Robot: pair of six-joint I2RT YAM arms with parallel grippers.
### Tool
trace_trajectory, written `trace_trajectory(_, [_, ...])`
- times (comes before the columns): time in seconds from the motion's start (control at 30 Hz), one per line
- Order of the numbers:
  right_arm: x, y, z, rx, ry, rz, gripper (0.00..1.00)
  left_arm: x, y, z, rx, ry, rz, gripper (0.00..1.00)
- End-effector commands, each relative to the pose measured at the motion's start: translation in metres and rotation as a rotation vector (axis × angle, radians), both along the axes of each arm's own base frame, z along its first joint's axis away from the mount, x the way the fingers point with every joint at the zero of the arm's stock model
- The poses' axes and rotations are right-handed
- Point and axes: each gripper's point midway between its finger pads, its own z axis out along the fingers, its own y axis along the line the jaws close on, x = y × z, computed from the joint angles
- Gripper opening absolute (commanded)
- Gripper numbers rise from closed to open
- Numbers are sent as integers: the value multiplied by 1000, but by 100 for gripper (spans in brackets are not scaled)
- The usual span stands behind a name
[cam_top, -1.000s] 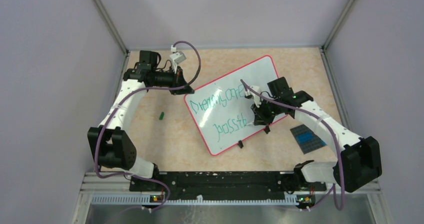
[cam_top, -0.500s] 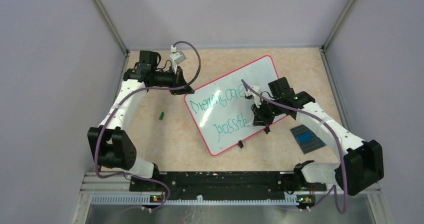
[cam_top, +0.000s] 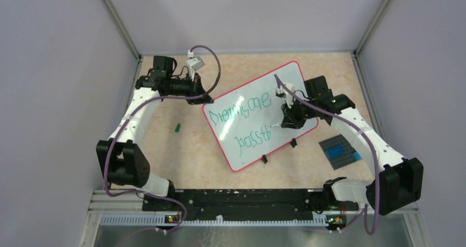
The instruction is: Write a sentence on the whiteboard
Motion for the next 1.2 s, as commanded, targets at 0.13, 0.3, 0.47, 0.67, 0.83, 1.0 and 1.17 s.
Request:
trace_trajectory(0.13, [22, 2, 16, 5, -74, 0, 0, -15, -1, -27, 58, 78, -13, 0])
trace_trajectory(0.3, [27, 2, 13, 0, -77, -11, 0, -15, -1, -26, 58, 76, -12, 0])
trace_trajectory(0.47, [33, 2, 11, -4, -85, -29, 0, -15, 0, -27, 60, 76, -12, 0])
trace_trajectory(0.67, [34, 0, 4, -22, -74, -37, 0, -15, 0, -28, 61, 78, -13, 0])
trace_trajectory(0.83, [25, -5, -9, -39, -52, -32, 0, -16, 0, -29, 60, 80, -14, 0])
trace_trajectory(1.0, [15, -9, -19, -50, -30, -26, 0, -16, -1, -30, 60, 83, -16, 0])
trace_trajectory(1.17, [7, -11, -26, -58, -18, -19, 0, -16, -1, -30, 61, 83, -17, 0])
